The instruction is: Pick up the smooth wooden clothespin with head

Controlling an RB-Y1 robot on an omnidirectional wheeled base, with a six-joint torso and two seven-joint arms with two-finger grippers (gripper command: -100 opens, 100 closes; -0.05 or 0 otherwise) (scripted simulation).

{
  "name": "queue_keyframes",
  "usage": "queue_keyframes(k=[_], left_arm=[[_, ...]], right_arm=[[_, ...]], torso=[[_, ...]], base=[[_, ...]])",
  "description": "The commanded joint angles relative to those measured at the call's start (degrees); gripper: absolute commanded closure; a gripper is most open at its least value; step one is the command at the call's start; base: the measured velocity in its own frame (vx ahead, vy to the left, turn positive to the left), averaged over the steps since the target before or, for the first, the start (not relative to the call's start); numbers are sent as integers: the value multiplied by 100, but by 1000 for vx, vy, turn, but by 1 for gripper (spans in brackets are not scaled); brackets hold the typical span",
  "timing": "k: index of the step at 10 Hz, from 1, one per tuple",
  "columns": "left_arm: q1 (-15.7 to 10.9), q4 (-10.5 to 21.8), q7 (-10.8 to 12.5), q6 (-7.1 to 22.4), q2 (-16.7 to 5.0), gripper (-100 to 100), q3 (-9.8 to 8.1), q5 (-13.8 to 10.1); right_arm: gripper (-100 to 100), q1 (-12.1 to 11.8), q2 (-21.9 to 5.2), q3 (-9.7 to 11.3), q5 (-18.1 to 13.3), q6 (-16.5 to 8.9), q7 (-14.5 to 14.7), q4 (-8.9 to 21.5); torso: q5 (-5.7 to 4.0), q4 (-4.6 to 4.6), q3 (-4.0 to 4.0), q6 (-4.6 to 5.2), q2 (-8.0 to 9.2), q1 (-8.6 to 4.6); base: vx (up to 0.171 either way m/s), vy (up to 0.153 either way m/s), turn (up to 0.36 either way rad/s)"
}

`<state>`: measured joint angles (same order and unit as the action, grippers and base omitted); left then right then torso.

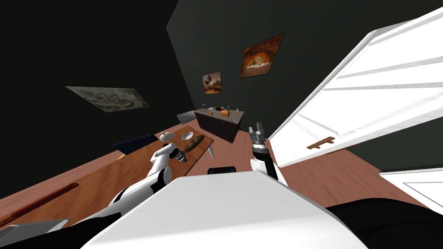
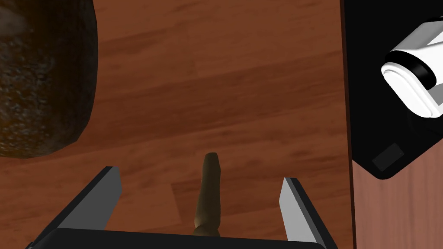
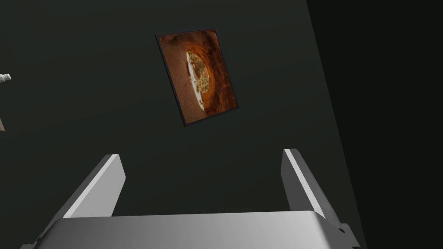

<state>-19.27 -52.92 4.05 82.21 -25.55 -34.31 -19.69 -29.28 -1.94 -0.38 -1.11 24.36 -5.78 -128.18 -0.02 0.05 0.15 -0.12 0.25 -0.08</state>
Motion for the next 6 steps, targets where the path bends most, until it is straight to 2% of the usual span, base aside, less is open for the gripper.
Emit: queue_keyframes(k=[1,4,6], left_arm=[[-11,286,-10,-158,-174,-100,-129,-62],[8,855,-70,-486,-494,-100,-377,-191],[-4,832,-61,-460,-480,-100,-360,-182]], right_arm=[[0,0,0,0,0,0,0,0],[0,0,0,0,0,0,0,0],[0,-1,0,-1,0,0,0,0]], torso=[[0,0,0,0,0,0],[1,0,0,-1,0,0],[1,-1,-4,-4,-9,7]], base=[[-67,-21,-289],[-65,-25,-238],[-24,-7,-35]])
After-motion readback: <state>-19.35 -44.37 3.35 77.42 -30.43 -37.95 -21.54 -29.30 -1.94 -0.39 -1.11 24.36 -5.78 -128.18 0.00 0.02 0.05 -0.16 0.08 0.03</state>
